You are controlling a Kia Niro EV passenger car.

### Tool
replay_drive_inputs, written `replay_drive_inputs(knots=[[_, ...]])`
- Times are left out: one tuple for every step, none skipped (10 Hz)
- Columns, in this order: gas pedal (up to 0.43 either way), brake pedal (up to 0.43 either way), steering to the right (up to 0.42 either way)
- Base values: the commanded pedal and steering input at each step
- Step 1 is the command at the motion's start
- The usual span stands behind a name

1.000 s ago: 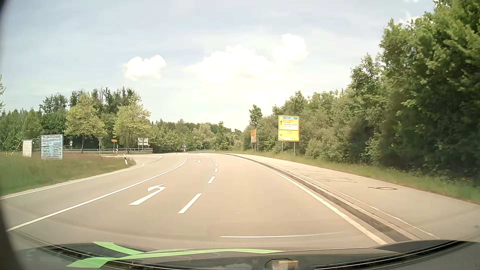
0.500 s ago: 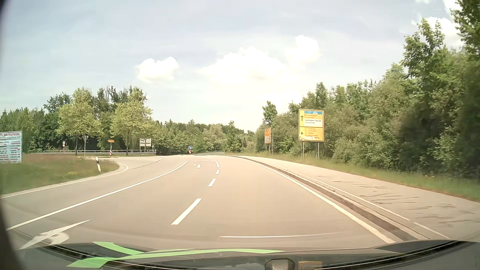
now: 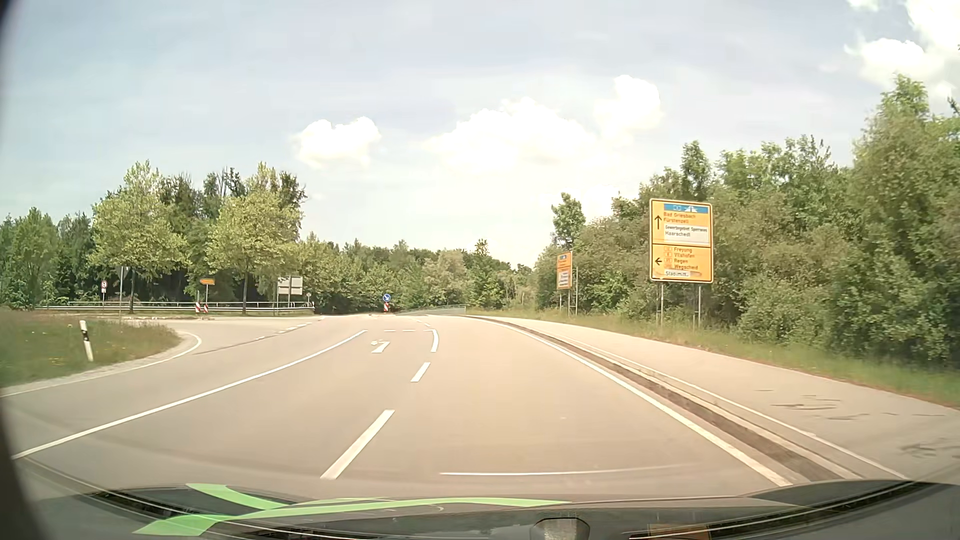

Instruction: Follow the waypoints while adhering to traffic rules and regulations

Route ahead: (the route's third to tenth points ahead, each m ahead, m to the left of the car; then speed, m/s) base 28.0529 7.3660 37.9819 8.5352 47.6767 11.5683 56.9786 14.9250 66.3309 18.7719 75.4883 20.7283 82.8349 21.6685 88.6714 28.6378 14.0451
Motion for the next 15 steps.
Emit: replay_drive_inputs(knots=[[0.13, 0.0, -0.024], [0.13, 0.0, -0.024], [0.13, 0.0, -0.024], [0.13, 0.0, -0.024], [0.13, 0.0, -0.026], [0.13, 0.0, -0.027], [0.13, 0.0, -0.028], [0.13, 0.0, -0.028], [0.13, 0.0, -0.029], [0.13, 0.0, -0.029], [0.13, 0.0, -0.029], [0.118, 0.0, -0.029], [0.11, 0.0, -0.029], [0.11, 0.0, -0.03], [0.098, 0.0, -0.03]])
